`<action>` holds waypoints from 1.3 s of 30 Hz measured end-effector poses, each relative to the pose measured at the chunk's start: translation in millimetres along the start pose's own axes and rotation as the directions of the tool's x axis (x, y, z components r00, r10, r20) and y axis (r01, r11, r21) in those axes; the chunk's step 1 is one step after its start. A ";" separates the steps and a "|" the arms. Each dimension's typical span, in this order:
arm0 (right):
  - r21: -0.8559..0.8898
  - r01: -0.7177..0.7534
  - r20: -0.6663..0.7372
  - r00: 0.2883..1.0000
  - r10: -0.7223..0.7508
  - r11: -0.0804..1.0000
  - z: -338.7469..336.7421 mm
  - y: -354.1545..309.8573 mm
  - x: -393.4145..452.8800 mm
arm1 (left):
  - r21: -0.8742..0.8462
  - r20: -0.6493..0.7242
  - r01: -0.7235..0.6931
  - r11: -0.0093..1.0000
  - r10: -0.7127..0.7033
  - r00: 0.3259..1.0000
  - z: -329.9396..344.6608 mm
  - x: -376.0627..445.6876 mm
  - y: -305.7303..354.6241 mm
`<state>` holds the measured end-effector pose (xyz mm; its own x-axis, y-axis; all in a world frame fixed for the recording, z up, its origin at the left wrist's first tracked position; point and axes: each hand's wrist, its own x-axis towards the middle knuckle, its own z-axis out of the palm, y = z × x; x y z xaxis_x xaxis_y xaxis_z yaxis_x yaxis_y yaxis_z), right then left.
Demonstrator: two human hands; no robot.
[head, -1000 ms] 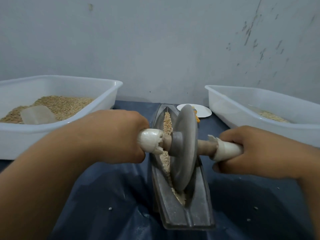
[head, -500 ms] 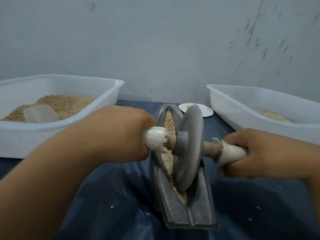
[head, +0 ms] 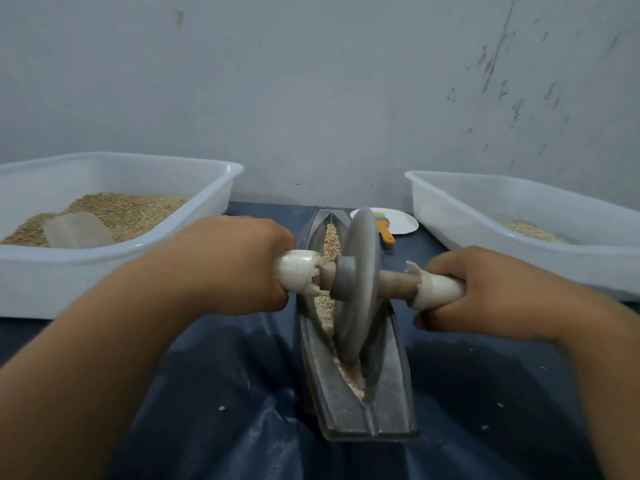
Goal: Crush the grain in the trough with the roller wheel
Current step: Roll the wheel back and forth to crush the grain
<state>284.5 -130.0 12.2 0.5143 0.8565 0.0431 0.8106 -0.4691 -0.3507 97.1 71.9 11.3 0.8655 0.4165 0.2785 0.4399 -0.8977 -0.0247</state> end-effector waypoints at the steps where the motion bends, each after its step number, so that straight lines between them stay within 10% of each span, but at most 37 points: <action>1: 0.022 -0.004 0.057 0.998 0.003 1.000 -1.9 1.0 -3.1 | 0.008 -0.005 -0.016 1.000 0.016 1.000 -1.8 -1.9 0.0; 9: -0.155 -0.027 -0.325 0.945 -0.025 0.988 18.8 -6.9 18.2 | -0.016 -0.067 0.060 0.998 -0.061 0.996 13.7 11.1 -2.1; 16: -0.013 0.006 0.116 0.993 -0.004 1.000 -7.1 3.8 -9.6 | 0.014 -0.033 -0.067 0.998 0.068 0.997 -4.4 -3.4 1.7; 23: -0.160 -0.029 -0.303 0.953 -0.021 0.987 15.9 -6.4 17.2 | -0.057 0.022 0.066 0.996 -0.065 0.998 6.5 9.0 0.3; 30: 0.022 0.042 0.096 0.994 -0.044 0.999 -10.4 2.3 -13.1 | -0.028 0.087 -0.023 0.999 0.025 0.996 -14.2 -11.0 0.0; 39: -0.166 0.030 -0.223 0.972 -0.067 0.986 11.0 -5.9 11.8 | -0.092 0.132 0.052 0.994 -0.039 0.990 0.7 5.4 -3.0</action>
<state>282.7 -114.7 4.6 0.5082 0.8164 0.2742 0.8609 -0.4725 -0.1887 100.6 76.9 12.2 0.8715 0.4669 0.1503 0.4603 -0.8843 0.0781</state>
